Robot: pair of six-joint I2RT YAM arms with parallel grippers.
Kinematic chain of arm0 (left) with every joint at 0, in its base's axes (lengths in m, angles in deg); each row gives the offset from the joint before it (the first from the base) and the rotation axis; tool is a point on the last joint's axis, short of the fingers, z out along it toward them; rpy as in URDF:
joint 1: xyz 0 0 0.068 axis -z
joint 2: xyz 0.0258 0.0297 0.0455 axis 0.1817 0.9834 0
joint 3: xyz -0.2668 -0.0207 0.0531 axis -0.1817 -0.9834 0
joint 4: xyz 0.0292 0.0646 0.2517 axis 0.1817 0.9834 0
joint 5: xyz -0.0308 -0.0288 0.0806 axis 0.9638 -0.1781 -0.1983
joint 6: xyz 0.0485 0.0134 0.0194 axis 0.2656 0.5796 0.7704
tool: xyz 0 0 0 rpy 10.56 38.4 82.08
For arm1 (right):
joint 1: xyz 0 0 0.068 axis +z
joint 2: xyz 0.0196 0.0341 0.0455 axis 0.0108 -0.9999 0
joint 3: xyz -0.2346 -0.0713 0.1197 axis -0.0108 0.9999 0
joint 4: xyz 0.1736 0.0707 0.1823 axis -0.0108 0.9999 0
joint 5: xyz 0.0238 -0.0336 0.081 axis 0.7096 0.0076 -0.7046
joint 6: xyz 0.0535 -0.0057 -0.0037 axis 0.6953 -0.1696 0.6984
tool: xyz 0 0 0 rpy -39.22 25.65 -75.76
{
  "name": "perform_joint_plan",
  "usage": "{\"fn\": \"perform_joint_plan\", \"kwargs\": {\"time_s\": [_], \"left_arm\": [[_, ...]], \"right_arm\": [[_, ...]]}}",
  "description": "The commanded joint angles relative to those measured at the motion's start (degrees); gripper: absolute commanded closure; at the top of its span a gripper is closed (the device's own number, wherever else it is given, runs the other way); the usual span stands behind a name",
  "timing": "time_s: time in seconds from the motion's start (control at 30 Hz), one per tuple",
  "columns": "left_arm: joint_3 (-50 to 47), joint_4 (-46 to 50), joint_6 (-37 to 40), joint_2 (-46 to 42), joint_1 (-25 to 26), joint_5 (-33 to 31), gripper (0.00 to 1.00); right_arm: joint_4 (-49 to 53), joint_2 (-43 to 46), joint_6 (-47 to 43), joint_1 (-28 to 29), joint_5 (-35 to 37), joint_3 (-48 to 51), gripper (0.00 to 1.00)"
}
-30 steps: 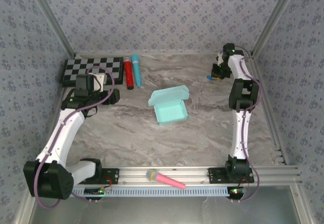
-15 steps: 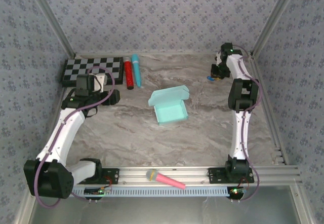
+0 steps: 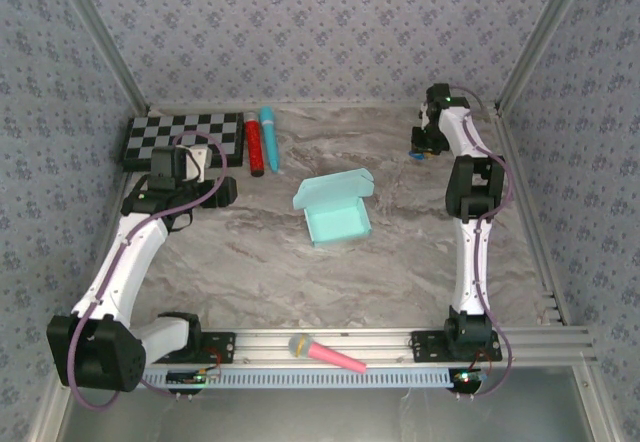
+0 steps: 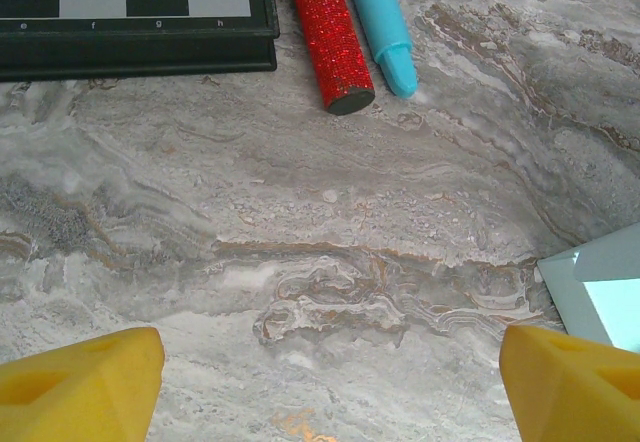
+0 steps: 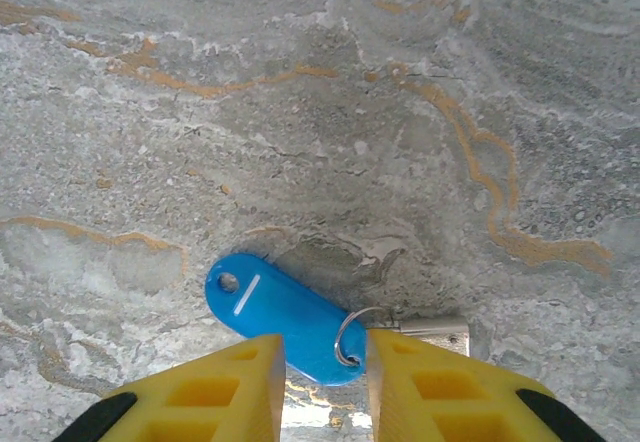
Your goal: Fold the paper box
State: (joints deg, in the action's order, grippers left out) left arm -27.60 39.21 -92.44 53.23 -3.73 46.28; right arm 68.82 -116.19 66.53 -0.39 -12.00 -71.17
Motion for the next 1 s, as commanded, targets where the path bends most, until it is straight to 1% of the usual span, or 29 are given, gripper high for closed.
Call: {"fn": "perform_joint_plan", "kwargs": {"time_s": [0.0, 0.07, 0.7, 0.97], "left_arm": [[0.9, 1.1, 0.7, 0.2, -0.2, 0.3, 0.13], [0.9, 1.3, 0.8, 0.2, -0.2, 0.3, 0.13], [0.8, 1.4, 1.0, 0.2, -0.2, 0.2, 0.13], [0.9, 1.5, 0.8, 0.3, -0.2, 0.1, 0.13]], "right_arm": [[1.7, -0.5, 1.0, 0.2, 2.2, -1.8, 0.72], [1.9, -0.7, 0.9, 0.3, 2.9, -1.5, 0.72], [3.1, -3.5, 1.1, 0.4, 2.5, -3.1, 0.73], [3.6, -3.4, 0.8, 0.5, 4.5, -2.8, 0.89]]}}
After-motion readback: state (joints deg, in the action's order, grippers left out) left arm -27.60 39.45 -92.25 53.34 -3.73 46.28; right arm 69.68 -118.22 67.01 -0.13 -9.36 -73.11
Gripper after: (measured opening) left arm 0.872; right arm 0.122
